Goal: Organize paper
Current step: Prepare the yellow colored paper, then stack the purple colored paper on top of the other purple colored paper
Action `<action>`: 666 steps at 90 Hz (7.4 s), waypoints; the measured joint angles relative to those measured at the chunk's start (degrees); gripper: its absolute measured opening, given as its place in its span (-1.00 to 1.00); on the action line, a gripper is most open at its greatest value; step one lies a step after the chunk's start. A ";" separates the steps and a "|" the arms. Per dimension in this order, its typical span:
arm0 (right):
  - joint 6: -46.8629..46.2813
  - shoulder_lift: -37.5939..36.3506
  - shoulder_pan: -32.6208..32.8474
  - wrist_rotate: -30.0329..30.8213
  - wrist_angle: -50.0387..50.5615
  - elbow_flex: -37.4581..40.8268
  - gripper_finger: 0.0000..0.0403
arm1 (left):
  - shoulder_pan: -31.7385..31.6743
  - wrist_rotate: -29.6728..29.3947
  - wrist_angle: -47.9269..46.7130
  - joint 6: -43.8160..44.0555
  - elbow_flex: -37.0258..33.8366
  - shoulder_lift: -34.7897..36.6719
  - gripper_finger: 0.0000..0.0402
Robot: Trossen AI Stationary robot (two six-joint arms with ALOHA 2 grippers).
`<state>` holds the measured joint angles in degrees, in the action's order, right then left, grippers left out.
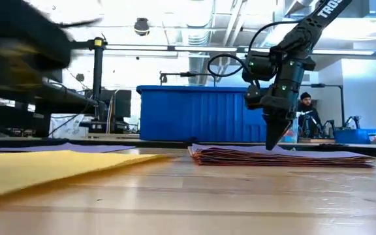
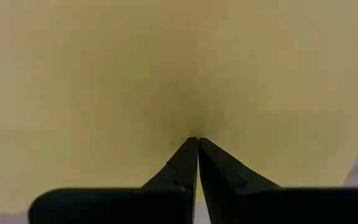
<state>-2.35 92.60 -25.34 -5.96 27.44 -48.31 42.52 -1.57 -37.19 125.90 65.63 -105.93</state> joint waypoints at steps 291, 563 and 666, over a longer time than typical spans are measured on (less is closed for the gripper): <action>-25.83 -12.70 -0.59 -1.49 2.73 9.38 -1.00 | -57.87 12.97 15.03 -100.41 6.43 -7.76 -1.00; -24.59 -4.22 1.66 4.13 -2.88 9.31 -1.00 | -58.31 17.89 -6.19 -120.00 19.37 -7.13 -1.00; -24.13 -5.45 3.88 -3.47 -11.67 8.87 -1.00 | -61.40 4.40 -13.98 -122.20 19.17 -7.67 -1.00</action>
<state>-26.49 87.14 -21.46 -9.42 15.77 -39.44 -18.88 2.83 -51.17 3.70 84.79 -113.60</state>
